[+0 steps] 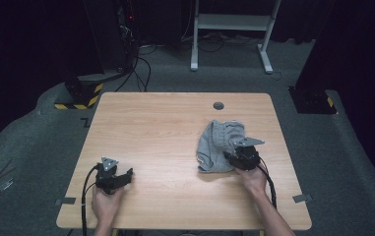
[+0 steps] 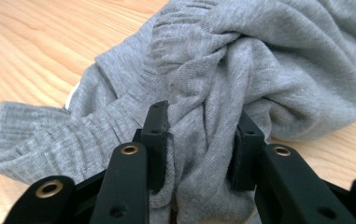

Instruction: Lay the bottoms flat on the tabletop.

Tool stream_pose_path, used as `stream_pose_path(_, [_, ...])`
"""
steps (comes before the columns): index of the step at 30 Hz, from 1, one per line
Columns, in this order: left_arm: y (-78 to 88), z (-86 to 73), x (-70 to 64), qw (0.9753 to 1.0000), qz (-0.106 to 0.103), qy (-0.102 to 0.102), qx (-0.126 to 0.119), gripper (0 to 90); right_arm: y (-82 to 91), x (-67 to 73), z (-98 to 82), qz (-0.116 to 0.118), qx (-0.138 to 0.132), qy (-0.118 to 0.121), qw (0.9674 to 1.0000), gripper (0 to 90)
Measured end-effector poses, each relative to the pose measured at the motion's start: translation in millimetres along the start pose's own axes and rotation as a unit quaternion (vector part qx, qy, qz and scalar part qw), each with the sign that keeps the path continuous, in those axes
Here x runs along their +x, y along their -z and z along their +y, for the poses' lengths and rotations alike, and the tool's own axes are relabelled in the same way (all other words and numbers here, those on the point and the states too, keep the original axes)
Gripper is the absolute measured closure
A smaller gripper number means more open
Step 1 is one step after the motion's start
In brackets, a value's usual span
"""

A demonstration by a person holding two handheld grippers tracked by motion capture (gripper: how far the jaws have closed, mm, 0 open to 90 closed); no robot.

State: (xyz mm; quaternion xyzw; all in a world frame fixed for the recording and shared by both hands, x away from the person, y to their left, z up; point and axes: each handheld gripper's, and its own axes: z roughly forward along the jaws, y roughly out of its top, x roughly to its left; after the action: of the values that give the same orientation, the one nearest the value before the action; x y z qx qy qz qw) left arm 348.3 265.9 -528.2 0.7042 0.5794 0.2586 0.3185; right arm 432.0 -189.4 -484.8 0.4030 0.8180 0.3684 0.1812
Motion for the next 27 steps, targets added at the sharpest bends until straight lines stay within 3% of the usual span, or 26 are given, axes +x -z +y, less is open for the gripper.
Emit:
stream_pose_path(8, [0.0,0.1,-0.1,1.0000,0.000,-0.001,0.000,27.5,3.2,18.5,11.3,0.028,-0.015,0.033,0.9990,65.7])
stream_pose_path(17, [-0.1,0.1,-0.1,1.0000,0.000,-0.001,0.000,27.5,1.5,41.9,21.3,0.066,-0.025,0.073,0.9948,65.7])
stream_pose_path(22, [-0.1,0.1,-0.1,1.0000,0.000,-0.001,0.000,27.5,-0.4,52.7,23.8,0.096,-0.031,0.076,0.9920,65.6])
stream_pose_path(27, [-0.1,0.1,-0.1,1.0000,0.000,-0.001,0.000,27.5,-3.6,63.3,25.9,0.107,-0.030,0.088,0.9899,65.5])
